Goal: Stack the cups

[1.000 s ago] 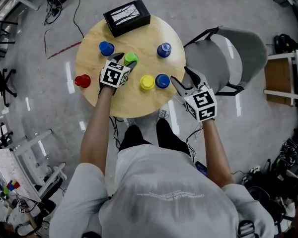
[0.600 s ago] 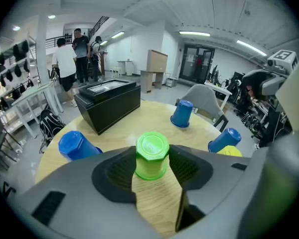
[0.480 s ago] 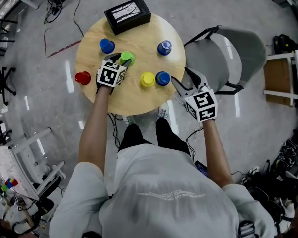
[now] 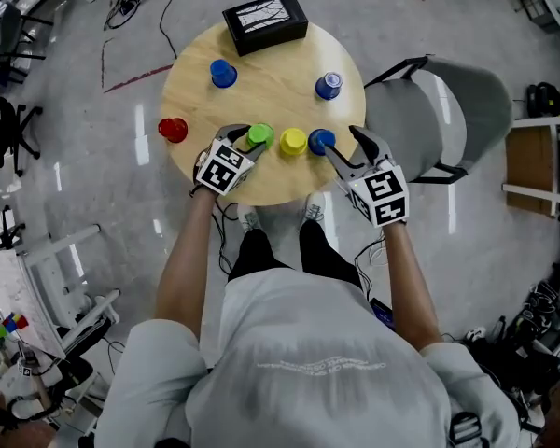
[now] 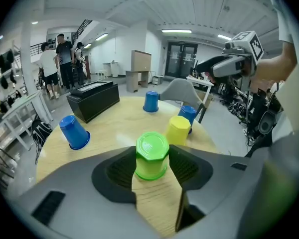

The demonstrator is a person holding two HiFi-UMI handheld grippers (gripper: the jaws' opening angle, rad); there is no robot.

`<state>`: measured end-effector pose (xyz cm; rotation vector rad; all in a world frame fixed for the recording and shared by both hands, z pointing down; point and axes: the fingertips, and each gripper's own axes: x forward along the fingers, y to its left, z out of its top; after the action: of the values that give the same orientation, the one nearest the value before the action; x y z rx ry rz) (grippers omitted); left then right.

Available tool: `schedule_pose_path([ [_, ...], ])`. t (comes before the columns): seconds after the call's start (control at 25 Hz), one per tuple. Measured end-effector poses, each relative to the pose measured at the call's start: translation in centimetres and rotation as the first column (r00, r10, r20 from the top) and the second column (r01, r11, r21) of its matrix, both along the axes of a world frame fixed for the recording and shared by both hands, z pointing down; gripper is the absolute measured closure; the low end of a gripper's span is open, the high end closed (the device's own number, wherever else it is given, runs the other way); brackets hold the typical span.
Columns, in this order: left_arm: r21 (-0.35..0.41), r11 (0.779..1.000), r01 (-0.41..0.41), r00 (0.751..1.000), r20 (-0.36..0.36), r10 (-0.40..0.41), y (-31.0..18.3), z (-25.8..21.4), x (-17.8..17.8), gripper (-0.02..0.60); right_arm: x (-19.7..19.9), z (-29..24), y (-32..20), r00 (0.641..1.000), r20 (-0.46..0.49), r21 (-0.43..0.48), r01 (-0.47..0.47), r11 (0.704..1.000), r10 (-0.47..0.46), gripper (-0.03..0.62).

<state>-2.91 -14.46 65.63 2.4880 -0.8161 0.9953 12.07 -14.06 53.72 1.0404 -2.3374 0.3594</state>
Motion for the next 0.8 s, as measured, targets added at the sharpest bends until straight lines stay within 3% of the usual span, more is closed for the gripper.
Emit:
schedule_pose_path([
  [0.52,-0.018,0.999,-0.040,0.999,0.034,0.041,1.8,2.5,1.6,0.356,0.4,0.1,0.9,1.000,-0.006,-0.001,-0.015,1.000,0.015,0.330],
  [0.68,-0.027,0.999,-0.028,0.999,0.014,0.029,2.3,2.6,1.6,0.286,0.5,-0.1,1.0,1.000,-0.003,0.001,-0.017,1.000,0.017,0.330],
  [0.8,-0.026,1.000,-0.002,1.000,-0.025,0.001,2.4,1.5,1.1,0.282,0.5,-0.2,0.8,1.000,0.001,0.005,-0.014,1.000,0.014,0.330],
])
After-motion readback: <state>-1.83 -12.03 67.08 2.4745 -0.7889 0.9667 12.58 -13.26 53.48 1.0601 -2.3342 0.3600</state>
